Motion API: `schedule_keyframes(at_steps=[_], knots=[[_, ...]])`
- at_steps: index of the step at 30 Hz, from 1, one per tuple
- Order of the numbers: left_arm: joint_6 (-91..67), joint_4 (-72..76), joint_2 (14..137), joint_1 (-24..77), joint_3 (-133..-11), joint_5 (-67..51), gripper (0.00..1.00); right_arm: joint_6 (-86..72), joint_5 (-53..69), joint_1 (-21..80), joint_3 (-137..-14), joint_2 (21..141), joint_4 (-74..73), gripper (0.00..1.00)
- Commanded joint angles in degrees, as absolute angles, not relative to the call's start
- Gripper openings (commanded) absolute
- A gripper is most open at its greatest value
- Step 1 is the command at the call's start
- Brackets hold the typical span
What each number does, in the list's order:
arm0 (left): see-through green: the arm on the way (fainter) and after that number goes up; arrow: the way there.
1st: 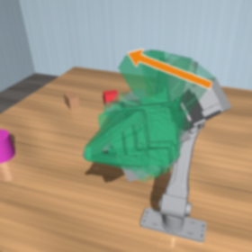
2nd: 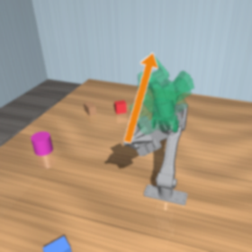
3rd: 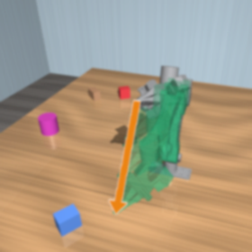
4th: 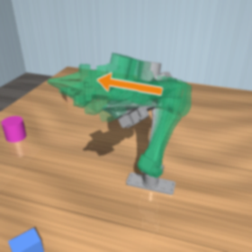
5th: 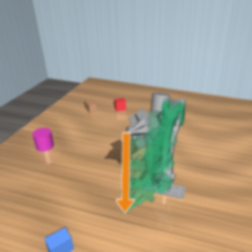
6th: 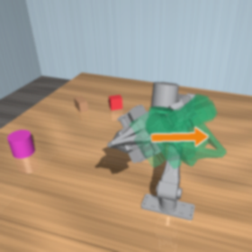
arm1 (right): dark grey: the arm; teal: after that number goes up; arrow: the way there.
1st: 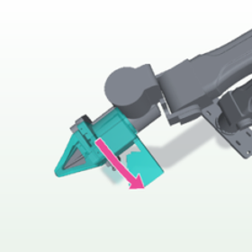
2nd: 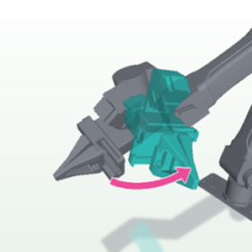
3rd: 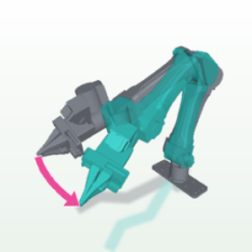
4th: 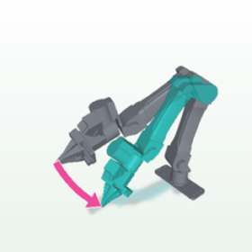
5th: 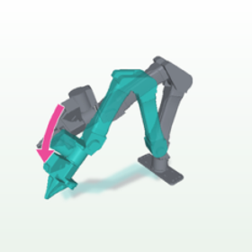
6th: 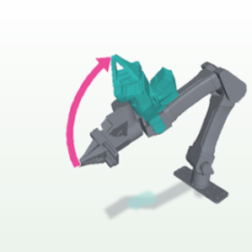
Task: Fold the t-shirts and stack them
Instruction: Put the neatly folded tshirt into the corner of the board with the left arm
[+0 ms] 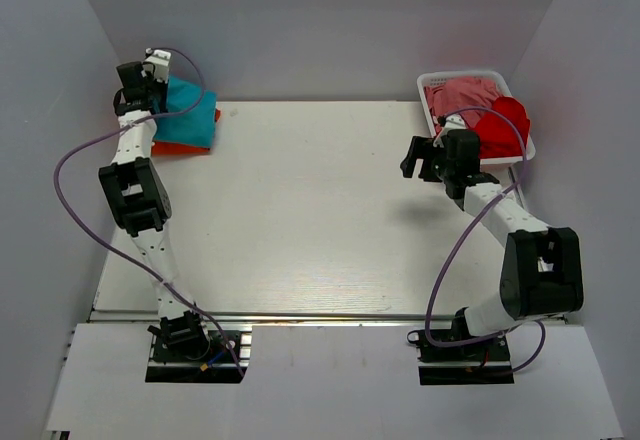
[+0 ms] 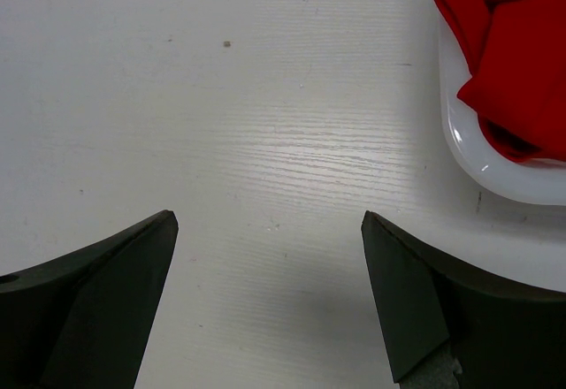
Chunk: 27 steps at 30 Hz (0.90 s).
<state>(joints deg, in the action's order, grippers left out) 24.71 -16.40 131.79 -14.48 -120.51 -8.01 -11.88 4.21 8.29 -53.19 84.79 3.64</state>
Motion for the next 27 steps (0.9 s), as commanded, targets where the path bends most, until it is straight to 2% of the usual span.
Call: schedule_keyframes(at_steps=[1,2,4,6,7,16,21,27], knots=[[23.5,-12.1,132.4,-15.1,-122.1,-1.2,0.22,-11.2,2.4,8.5,-56.6,85.6,3.2,0.9],[22.9,-11.0,133.0,-15.1,-122.1,0.5,0.41,-11.1,2.7,8.5,-56.7,86.0,3.2,0.9],[21.1,-9.6,134.7,-15.1,-123.6,5.9,0.9,-11.2,3.2,8.4,-57.1,86.7,3.2,0.9],[19.6,-9.6,136.0,-15.1,-126.4,8.1,0.94,-11.7,3.4,8.5,-57.4,87.4,2.9,0.9],[18.4,-9.6,136.5,-15.1,-127.3,8.9,1.0,-11.7,3.4,8.5,-57.6,87.5,2.8,0.9],[15.7,-10.8,131.2,-13.9,-123.8,6.2,1.0,-12.2,4.2,8.5,-56.1,85.3,3.6,0.9],[12.7,-14.2,127.2,-13.4,-119.2,-1.5,1.0,-12.1,5.6,8.7,-54.9,82.9,3.6,0.9],[8.3,-12.9,124.1,-12.2,-113.7,-4.2,1.0,-12.2,7.1,8.8,-52.9,78.8,3.2,0.9]])
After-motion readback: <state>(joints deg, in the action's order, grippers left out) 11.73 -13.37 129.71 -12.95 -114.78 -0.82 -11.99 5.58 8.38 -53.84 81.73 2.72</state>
